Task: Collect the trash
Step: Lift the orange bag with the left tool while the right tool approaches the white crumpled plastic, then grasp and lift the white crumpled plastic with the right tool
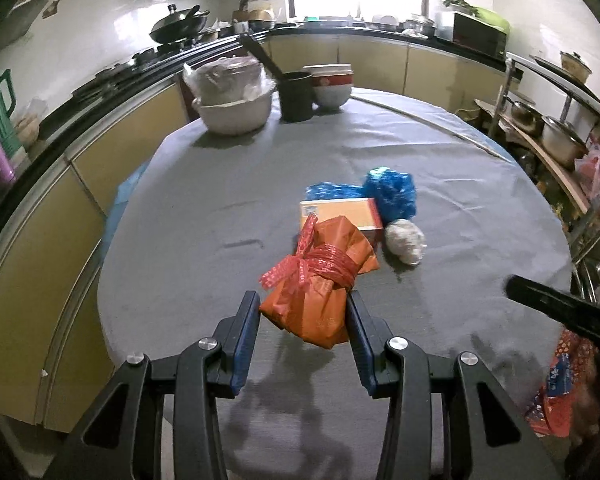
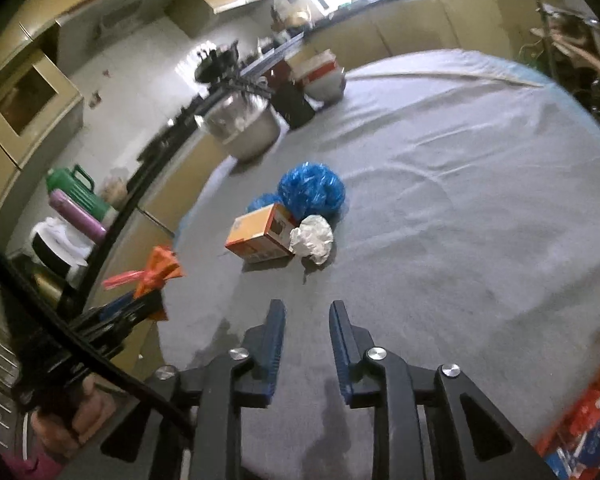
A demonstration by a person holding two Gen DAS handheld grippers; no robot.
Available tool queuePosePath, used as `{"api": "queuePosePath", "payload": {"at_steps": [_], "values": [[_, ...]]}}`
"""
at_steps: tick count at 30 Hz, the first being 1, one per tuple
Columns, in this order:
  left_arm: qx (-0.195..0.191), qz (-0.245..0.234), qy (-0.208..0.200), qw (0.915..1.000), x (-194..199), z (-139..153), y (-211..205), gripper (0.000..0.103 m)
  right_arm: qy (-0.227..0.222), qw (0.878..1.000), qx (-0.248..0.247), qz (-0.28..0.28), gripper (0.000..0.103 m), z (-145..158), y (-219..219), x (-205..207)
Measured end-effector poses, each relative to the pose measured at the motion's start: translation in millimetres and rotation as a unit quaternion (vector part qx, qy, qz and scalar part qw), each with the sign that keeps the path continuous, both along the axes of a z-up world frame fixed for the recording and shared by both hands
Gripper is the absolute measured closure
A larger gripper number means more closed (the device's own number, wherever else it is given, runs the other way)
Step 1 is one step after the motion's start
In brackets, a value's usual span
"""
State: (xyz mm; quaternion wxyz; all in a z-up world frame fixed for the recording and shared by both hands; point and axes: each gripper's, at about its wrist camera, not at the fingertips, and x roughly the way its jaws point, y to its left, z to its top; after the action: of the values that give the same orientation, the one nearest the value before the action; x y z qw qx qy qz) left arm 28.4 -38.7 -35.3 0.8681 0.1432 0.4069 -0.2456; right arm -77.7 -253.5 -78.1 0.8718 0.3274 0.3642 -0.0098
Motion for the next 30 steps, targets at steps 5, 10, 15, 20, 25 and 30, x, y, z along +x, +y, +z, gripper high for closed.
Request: {"api": "queuePosePath", "payload": {"at_steps": [5,10,15,20,25,30], "values": [[0.000,0.007,0.006,1.0000,9,-6,10,0.058,0.011,0.999,-0.033,0.010,0.034,-13,5,48],[-0.004,0.017,0.024,0.9996,22,-17,21,0.058,0.026,0.997,-0.074,0.027,0.045,-25,9,89],[-0.008,0.015,0.029,0.9994,27,-20,23,0.058,0.043,0.994,-0.095,0.041,0.060,-37,12,115],[-0.010,0.015,0.025,0.9995,26,-17,24,0.058,0.036,0.993,-0.107,0.037,0.077,-40,14,119],[-0.012,0.013,0.018,0.9997,21,-11,22,0.058,0.014,0.993,-0.110,0.034,0.087,-22,16,91],[-0.011,0.003,0.005,0.9999,9,-3,14,0.058,-0.009,0.993,-0.113,0.028,0.089,-5,18,58]]}}
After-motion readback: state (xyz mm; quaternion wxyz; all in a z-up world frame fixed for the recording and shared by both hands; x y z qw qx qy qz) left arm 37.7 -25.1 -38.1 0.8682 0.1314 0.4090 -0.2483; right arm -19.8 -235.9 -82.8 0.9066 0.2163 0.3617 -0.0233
